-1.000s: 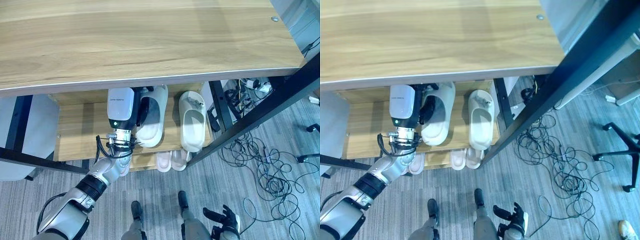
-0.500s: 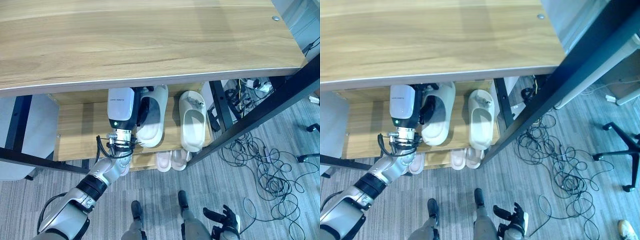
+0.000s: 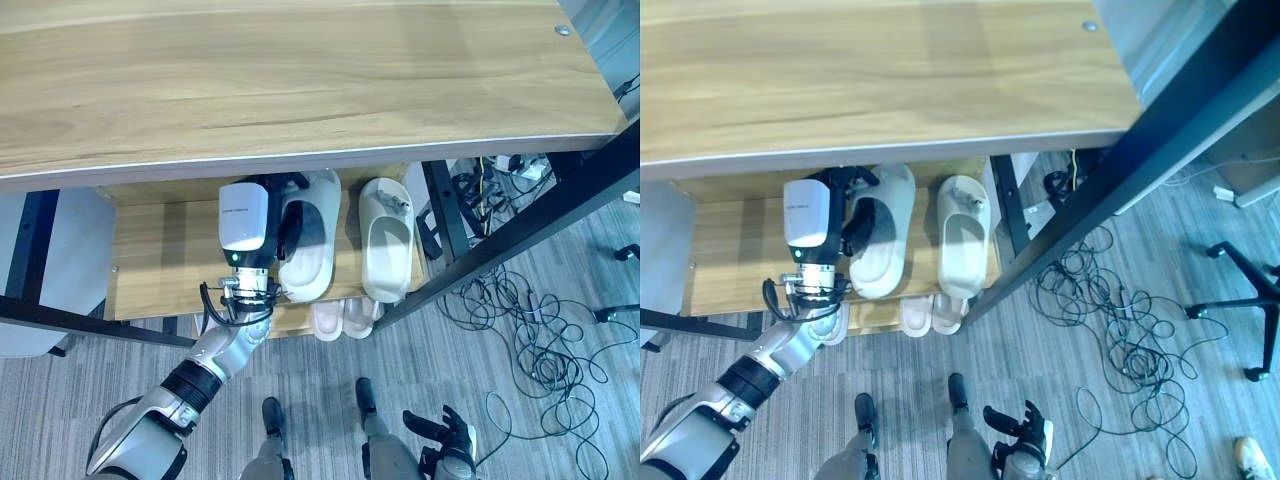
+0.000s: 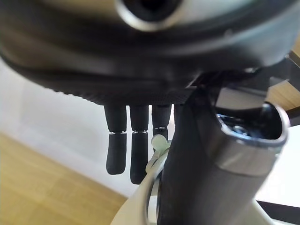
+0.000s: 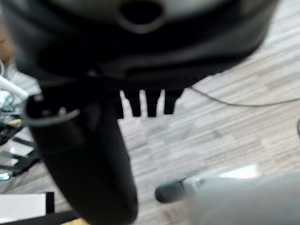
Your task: Arrange the slippers neatly on the shoe rack.
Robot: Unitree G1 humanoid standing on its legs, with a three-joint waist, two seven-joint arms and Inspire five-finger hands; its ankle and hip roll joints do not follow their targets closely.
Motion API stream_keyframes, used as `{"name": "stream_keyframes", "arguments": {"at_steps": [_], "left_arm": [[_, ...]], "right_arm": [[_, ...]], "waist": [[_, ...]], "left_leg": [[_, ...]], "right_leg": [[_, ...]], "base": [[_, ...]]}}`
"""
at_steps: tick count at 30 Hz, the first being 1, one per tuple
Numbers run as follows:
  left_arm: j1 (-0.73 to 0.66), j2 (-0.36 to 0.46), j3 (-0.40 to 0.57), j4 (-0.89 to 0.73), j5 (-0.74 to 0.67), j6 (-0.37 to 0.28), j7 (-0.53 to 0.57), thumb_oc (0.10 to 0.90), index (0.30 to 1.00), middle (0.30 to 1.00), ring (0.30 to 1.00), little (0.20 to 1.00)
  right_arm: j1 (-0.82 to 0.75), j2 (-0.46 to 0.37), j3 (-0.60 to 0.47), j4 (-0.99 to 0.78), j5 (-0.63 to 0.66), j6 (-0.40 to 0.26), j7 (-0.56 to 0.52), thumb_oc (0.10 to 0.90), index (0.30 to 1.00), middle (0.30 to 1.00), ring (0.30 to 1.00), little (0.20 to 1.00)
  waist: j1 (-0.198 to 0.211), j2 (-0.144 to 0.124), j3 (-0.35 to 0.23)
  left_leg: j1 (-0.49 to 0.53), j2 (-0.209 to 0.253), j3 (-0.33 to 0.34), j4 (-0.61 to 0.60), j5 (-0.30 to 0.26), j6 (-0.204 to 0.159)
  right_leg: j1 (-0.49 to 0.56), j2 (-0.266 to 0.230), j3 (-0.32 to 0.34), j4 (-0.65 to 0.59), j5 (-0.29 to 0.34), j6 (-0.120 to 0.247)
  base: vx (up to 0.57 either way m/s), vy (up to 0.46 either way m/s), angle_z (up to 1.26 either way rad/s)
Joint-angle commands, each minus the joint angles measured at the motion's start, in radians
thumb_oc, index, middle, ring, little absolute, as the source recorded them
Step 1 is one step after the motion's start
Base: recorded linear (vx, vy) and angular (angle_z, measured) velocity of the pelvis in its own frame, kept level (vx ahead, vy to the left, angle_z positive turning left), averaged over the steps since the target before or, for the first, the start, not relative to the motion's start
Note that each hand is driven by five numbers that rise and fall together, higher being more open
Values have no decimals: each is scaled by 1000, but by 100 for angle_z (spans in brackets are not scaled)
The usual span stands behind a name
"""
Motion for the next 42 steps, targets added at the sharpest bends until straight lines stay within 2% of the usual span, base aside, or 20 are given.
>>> {"name": "stream_keyframes", "arguments": {"at_steps": [1, 4, 5, 15, 23, 25, 31, 42], "left_arm": [[-7, -5, 100, -181, -9, -98, 95, 400, 300, 300, 300, 300], [1, -6, 98, -190, -14, -102, 91, 400, 300, 300, 300, 300], [27, -7, 94, -213, -15, -113, 69, 400, 300, 300, 300, 300], [-27, -21, 26, -105, 17, -98, 42, 400, 300, 300, 300, 300], [-71, -44, -11, -49, 19, -91, 41, 400, 300, 300, 300, 300], [-90, -54, -20, -37, -23, -104, 24, 400, 300, 300, 300, 300], [-181, -34, -49, -8, -7, -77, 24, 400, 300, 300, 300, 300], [-259, -16, -68, 8, 31, -47, 38, 400, 300, 300, 300, 300]], "right_arm": [[5, 23, 14, -5, 22, -10, -40, 800, 900, 900, 900, 900], [7, 24, 11, 3, 22, -6, -40, 800, 900, 900, 900, 900], [21, 27, -7, 27, 23, 3, -37, 800, 900, 900, 900, 900], [22, 19, 1, 61, 0, 10, -40, 800, 900, 900, 900, 900], [26, 15, 14, 60, -10, 3, -42, 800, 900, 900, 900, 900], [8, 4, 19, 53, -14, 5, -46, 800, 900, 900, 900, 900], [-18, -16, 33, 24, -30, -15, -62, 800, 900, 900, 900, 900], [-33, -20, 54, 13, -56, -20, -63, 800, 900, 900, 900, 900]], "waist": [[31, -3, -12], [32, -3, -14], [36, 5, -49], [26, 13, -82], [12, 10, -66], [8, 8, -53], [3, 2, -27], [-2, 0, -8]], "left_leg": [[71, -9, -13, 3, -125, 19], [81, -10, -13, 3, -128, 20], [105, -14, -14, 3, -136, 21], [102, -22, -4, 3, -139, 21], [79, -18, -4, 3, -133, 20], [62, -17, -4, 3, -126, 18], [18, -13, -5, 3, -111, 15], [-8, -9, -6, 3, -103, 11]], "right_leg": [[88, -25, -55, 14, -108, 51], [98, -26, -57, 14, -110, 52], [129, -30, -61, 10, -115, 55], [120, -41, -58, 5, -108, 62], [96, -36, -57, 5, -104, 61], [80, -35, -57, 5, -99, 61], [40, -33, -59, 5, -86, 61], [16, -31, -62, 5, -79, 62]], "base": [[9, -46, 0], [4, -1, 4], [25, -2, 16], [18, 3, 2], [-5, -1, -1], [-44, 0, -7], [-40, 6, -3], [2, 1, 0]]}}
